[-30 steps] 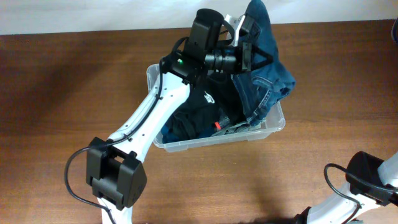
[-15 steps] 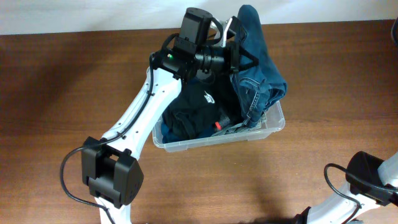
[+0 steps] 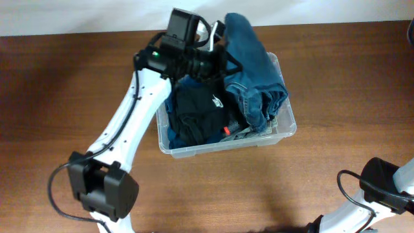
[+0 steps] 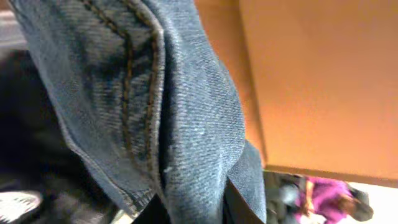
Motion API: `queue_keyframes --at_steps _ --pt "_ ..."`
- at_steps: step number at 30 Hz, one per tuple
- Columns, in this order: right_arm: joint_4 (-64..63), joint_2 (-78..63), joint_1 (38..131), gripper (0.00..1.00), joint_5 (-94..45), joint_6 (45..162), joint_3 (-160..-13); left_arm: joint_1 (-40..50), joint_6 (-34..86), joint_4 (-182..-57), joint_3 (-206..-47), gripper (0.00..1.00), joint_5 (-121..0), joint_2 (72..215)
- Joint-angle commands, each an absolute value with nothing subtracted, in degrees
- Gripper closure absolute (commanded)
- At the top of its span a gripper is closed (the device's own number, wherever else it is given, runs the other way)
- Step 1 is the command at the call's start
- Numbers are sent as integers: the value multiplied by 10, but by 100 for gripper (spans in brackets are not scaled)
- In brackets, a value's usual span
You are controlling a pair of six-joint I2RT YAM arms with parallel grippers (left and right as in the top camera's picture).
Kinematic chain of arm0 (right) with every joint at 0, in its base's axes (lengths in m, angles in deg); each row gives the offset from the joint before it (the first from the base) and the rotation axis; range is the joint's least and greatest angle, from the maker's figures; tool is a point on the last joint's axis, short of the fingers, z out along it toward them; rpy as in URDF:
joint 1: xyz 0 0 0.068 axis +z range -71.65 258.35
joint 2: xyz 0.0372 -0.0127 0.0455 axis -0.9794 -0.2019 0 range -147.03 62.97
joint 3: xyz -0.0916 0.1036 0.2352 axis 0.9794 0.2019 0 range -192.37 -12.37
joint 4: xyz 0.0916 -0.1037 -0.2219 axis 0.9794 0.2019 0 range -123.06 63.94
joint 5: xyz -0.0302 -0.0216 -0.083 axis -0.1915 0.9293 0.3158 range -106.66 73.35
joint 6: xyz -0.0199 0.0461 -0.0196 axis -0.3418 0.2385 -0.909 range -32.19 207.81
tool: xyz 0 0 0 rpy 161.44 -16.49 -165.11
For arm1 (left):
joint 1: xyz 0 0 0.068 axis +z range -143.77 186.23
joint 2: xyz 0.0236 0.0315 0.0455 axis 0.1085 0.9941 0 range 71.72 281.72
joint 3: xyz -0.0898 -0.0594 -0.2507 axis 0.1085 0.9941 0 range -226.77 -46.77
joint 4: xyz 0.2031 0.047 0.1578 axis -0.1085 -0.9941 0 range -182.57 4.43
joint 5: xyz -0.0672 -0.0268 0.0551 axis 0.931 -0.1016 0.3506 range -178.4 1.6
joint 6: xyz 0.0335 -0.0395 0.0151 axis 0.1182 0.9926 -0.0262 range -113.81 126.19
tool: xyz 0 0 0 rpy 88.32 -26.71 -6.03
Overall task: Pack container
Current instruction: 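Lay the jeans over the container contents with the left gripper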
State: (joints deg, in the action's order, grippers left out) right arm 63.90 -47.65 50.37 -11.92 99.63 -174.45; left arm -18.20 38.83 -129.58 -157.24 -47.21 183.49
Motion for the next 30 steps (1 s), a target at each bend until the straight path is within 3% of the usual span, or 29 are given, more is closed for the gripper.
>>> queue_keyframes --at_steps 1,22,30 --pt "642 -470 502 2 -116 996 -1744 -177 325 -1315 -1582 99 -550 1787" --pt "642 -470 502 2 -116 996 -1744 -176 284 -1523 -1582 99 -851 1785" --pt "642 -470 502 2 -116 996 -1744 -176 284 -1569 -1582 99 -886 1785"
